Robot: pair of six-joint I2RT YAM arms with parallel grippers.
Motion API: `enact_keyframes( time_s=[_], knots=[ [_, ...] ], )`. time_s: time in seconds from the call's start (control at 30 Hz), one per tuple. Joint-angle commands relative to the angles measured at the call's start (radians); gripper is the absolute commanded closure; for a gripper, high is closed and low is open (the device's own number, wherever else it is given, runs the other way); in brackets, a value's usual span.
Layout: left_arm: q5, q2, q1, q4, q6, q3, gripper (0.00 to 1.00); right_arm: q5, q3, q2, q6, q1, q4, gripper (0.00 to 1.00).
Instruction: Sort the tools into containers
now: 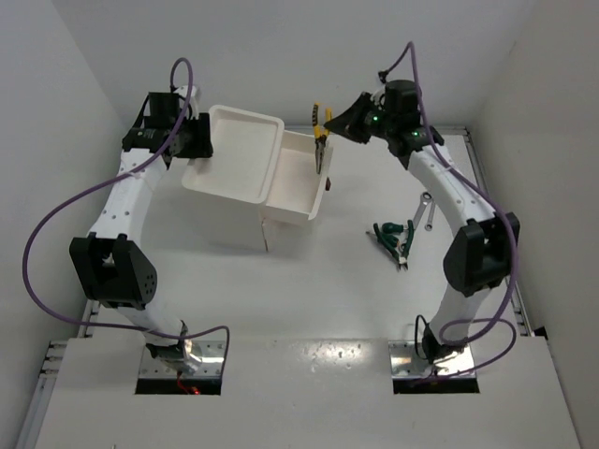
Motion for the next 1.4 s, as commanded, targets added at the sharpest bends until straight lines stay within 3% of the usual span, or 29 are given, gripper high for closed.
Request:
enact_keyframes(
  time_s=[0.0, 0.13, 0.4, 0.47, 0.63, 0.73, 0.77, 0.87, 0.9, 0.97, 1.1, 1.2, 1.33, 1.37],
  knots=[
    [0.004, 0.011, -0.018, -0.062, 0.005, -0.025, 0.39, 0.096, 0.085, 0.043, 0.106, 0.017, -0.023, 1.00],
    [0.004, 0.020, -0.018, -0.062, 0.005, -0.025, 0.39, 0.131, 0.154, 0.099, 0.128, 0.056, -0.098, 1.00],
    [-0.005, 0.020, -0.018, -0.062, 0.005, -0.025, 0.39, 0.081, 0.163, 0.133, 0.091, 0.137, -0.067, 1.00],
    [-0.005, 0.020, -0.018, -0.062, 0.005, -0.025, 0.39, 0.105, 0.153, 0.133, 0.080, 0.146, -0.104, 0.90],
    [-0.005, 0.020, -0.018, -0.062, 0.005, -0.025, 0.39, 0.185, 0.131, 0.100, 0.062, 0.157, -0.155, 0.89],
    [-0.005, 0.020, -0.018, -0.062, 0.005, -0.025, 0.39, 0.176, 0.110, 0.090, 0.050, 0.157, -0.145, 0.76],
    [-0.005, 0.020, -0.018, -0.062, 0.005, -0.025, 0.39, 0.176, 0.109, 0.090, 0.050, 0.157, -0.145, 0.65],
    [-0.005, 0.020, -0.018, -0.062, 0.005, -0.025, 0.39, 0.122, 0.091, 0.081, 0.028, 0.157, -0.098, 0.44],
    [-0.005, 0.020, -0.018, -0.062, 0.005, -0.025, 0.39, 0.109, 0.091, 0.081, 0.001, 0.168, -0.081, 0.31],
    [-0.005, 0.020, -0.018, -0.062, 0.005, -0.025, 0.39, 0.080, 0.091, 0.069, -0.009, 0.168, -0.054, 0.30],
    [-0.005, 0.029, -0.018, -0.062, 0.005, -0.025, 0.48, 0.058, 0.091, -0.001, -0.073, 0.159, 0.043, 0.30],
    [-0.005, 0.029, -0.018, -0.062, 0.014, -0.025, 0.71, 0.088, 0.160, -0.015, -0.166, 0.117, -0.001, 0.35],
    [-0.014, 0.029, -0.018, -0.062, 0.014, -0.034, 0.95, 0.190, 0.113, -0.090, -0.275, 0.045, -0.170, 0.66],
    [-0.014, 0.029, -0.018, -0.062, 0.014, -0.034, 1.00, 0.223, 0.056, -0.129, -0.300, 0.013, -0.196, 0.83]
  ],
)
